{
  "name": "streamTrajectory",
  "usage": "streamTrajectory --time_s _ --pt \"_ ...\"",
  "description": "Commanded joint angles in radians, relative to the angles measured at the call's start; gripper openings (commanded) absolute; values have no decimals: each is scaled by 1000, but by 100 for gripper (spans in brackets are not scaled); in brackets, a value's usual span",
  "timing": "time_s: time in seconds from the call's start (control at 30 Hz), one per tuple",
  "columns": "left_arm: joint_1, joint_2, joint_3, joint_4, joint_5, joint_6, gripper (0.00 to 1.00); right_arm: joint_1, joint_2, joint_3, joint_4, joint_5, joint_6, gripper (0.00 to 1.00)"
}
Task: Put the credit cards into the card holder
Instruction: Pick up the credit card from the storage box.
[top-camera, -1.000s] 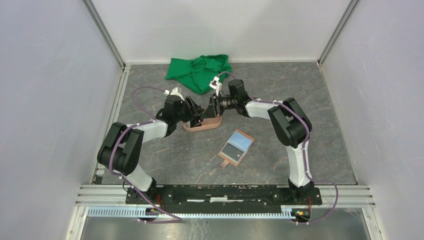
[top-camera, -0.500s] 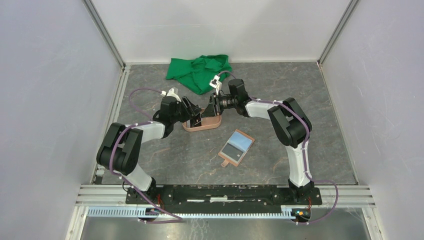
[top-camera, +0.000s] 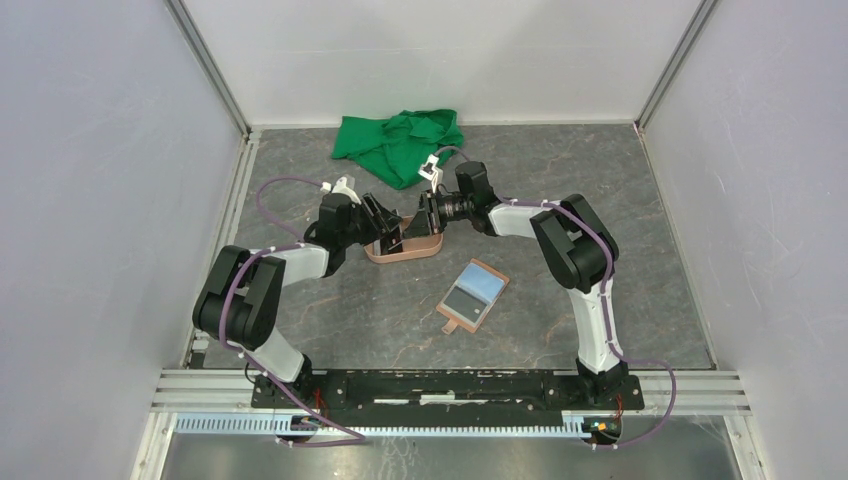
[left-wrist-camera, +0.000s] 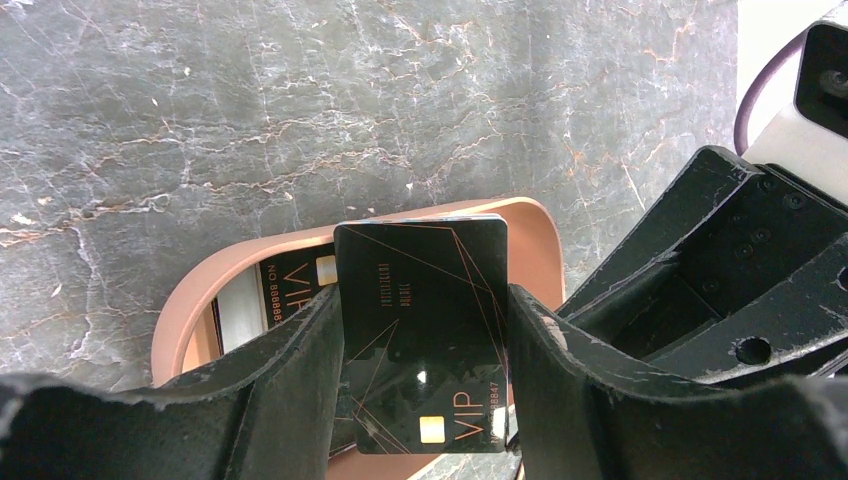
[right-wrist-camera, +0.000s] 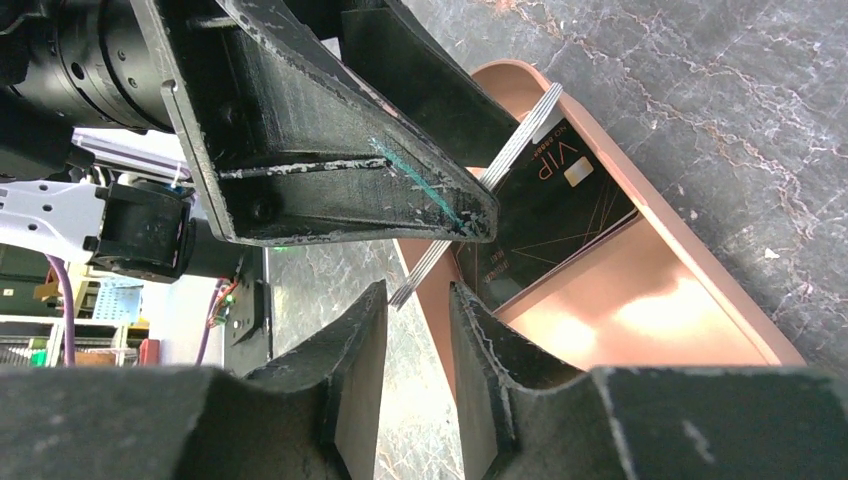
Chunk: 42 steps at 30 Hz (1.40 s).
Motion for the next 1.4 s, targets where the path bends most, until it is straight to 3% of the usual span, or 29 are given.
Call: streamTrajectory --time_s 0.0,0.6,1.37 --pt "7 -22 -6 46 25 -10 54 7 11 34 73 -32 32 33" --pt "24 -35 -15 58 50 4 53 6 28 32 108 -47 70 1" --pt "50 -48 -37 65 59 22 54 -17 14 32 69 -19 38 0"
